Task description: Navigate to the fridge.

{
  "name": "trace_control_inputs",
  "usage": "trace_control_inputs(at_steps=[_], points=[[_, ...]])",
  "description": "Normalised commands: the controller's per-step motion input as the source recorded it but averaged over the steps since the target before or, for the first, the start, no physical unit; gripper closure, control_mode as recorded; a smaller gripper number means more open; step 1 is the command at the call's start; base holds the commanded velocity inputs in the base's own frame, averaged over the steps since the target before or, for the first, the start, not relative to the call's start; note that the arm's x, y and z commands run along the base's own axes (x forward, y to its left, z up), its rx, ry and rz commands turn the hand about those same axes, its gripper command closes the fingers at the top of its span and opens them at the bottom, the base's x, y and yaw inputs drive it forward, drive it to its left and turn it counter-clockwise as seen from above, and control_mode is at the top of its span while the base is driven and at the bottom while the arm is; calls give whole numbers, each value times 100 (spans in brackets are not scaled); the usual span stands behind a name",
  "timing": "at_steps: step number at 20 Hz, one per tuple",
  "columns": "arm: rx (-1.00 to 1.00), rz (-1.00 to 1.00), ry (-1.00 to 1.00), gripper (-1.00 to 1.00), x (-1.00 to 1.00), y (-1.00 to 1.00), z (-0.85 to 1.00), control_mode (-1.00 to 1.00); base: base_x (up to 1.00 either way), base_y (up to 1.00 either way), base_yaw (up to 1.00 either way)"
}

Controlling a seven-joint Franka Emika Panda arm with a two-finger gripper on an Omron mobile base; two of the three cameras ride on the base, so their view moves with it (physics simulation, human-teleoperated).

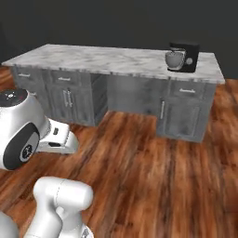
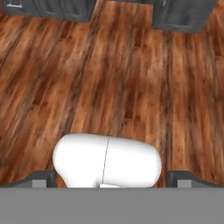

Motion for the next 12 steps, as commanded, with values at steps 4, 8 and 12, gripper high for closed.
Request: trace_control_inputs(at_steps=[4,8,12], points=[[0,0,0,-100,0,0,0,100,44,1,-71],[0,0,0,-100,0,0,0,100,44,1,-71],[0,0,0,-100,0,0,0,100,39,0,-74]])
